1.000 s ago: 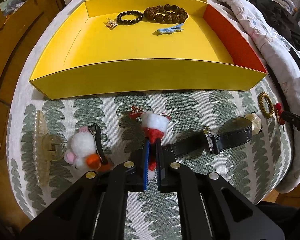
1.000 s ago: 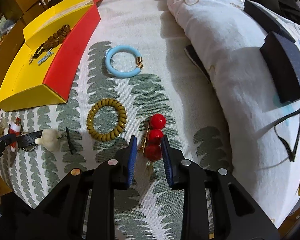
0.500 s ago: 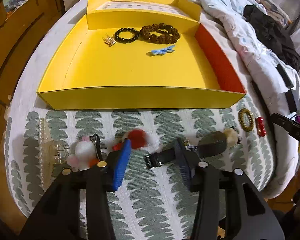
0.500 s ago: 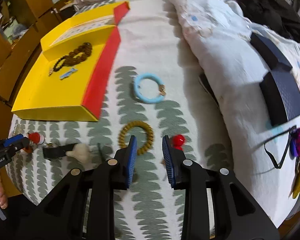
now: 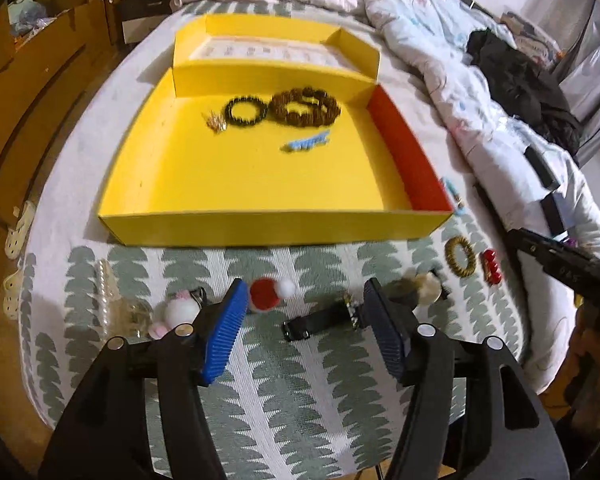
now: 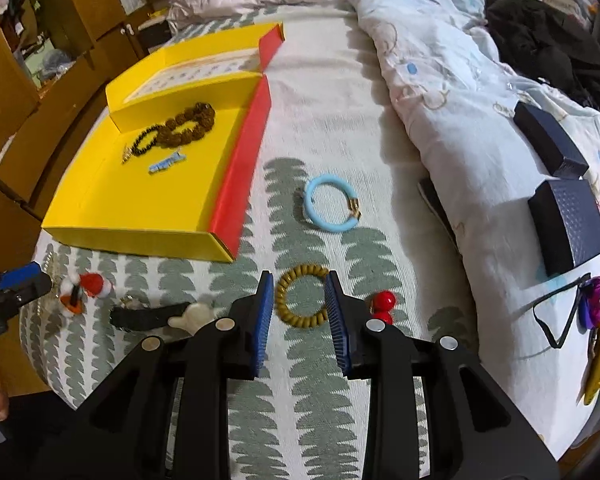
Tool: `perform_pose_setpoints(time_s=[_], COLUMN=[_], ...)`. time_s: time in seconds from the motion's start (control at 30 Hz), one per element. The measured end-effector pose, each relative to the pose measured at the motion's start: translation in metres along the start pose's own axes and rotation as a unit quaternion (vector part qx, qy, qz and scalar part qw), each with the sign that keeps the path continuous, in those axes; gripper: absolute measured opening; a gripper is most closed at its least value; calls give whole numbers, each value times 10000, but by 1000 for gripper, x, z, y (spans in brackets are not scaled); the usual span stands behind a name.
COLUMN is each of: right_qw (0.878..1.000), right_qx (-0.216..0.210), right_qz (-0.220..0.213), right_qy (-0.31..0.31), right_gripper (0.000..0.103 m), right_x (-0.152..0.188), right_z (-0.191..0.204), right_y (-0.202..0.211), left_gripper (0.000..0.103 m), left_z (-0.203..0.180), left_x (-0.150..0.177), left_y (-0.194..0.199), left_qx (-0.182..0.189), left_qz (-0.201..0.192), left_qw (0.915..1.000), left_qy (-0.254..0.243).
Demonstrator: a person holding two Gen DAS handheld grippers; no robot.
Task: Organize jewelry
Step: 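Carry the red hairpin and Santa hat onto the bed and open both tools, then grasp the blue hair clip with the right tool while the left grasps the gold leaf hairpin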
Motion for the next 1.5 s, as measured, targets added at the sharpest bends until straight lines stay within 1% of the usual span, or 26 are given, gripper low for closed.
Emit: perform_pose_setpoints(time_s=[0.13,0.23,0.33,0.37,0.4,0.47,0.5,0.7,0.77,0.93,1.03,1.07,1.1,1.13,1.17,1.2,1.27,1.3,1.4,1.47,1.5], right_qw=[9995,9977,9960,9951,9948,9938,9935,9917,9906,9898,9895,9894,9896,9898,9899,9899,9903,9905,9905,9907,9905], right_qx=[-194,-465,-668,-773,-806,-914,-937,-1099,-1190,-1257,-1276,-1271,-1250,-1225,-1198,-1181,-1100,-1007,-909,-863,-856], right_qz=[-245,-483,-573,-575,-558,-538,-522,-304,-267,-21,79,124,154,171,176,164,169,235,407,552,605], right_qy=[-4,61,172,218,261,342,372,591,624,662,671,687,693,701,735,763,836,912,946,899,894], right_gripper=[31,31,31,31,31,31,31,31,31,31,31,35,44,48,56,58,59,59,59,59,59], right_x=[-11,-22,-30,-33,-34,-40,-41,-54,-58,-67,-74,-76,-78,-79,-81,-83,-85,-86,-88,-88,-87], right_z=[12,29,48,56,62,76,81,115,125,139,145,147,148,149,151,152,154,155,153,151,152], right_y=[6,9,8,4,2,-7,-11,-46,-59,-88,-102,-107,-111,-114,-118,-120,-125,-131,-145,-155,-159], left_gripper=[61,61,63,63,63,65,66,66,66,68,68,68,68,68,68,68,68,68,68,68,65], left_z=[13,27,42,48,51,53,56,61,65,79,90,95,98,102,105,107,110,112,115,118,119], left_x=[-15,-25,-34,-39,-43,-54,-62,-86,-90,-107,-110,-111,-111,-111,-111,-112,-114,-115,-119,-118,-118], left_y=[9,12,11,7,4,2,-2,-27,-40,-79,-98,-106,-111,-117,-121,-124,-131,-135,-142,-148,-151], left_qx=[74,77,35,-90,-132,-108,-196,-345,-397,-474,-565,-577,-613,-702,-759,-813,-893,-947,-1023,-1200,-1233], left_qz=[-159,-287,-404,-365,-344,-410,-430,-432,-341,-33,157,243,293,373,417,450,480,522,583,693,726], left_qw=[9996,9987,9979,9978,9978,9978,9975,9972,9973,9971,9958,9951,9944,9935,9930,9927,9922,9916,9908,9886,9882], left_qy=[220,413,505,549,555,518,517,494,512,592,704,767,804,816,804,771,726,704,671,587,543])
Point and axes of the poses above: each gripper's, at about its wrist camera, not at the fingertips, and y roughly against the way its jaws point, z to its left, x to its underside, the point moved 8 cm from there along -y, roughly the way its jaws point, and after that the axes turned 8 degrees about -z, right-handed, at the moved point
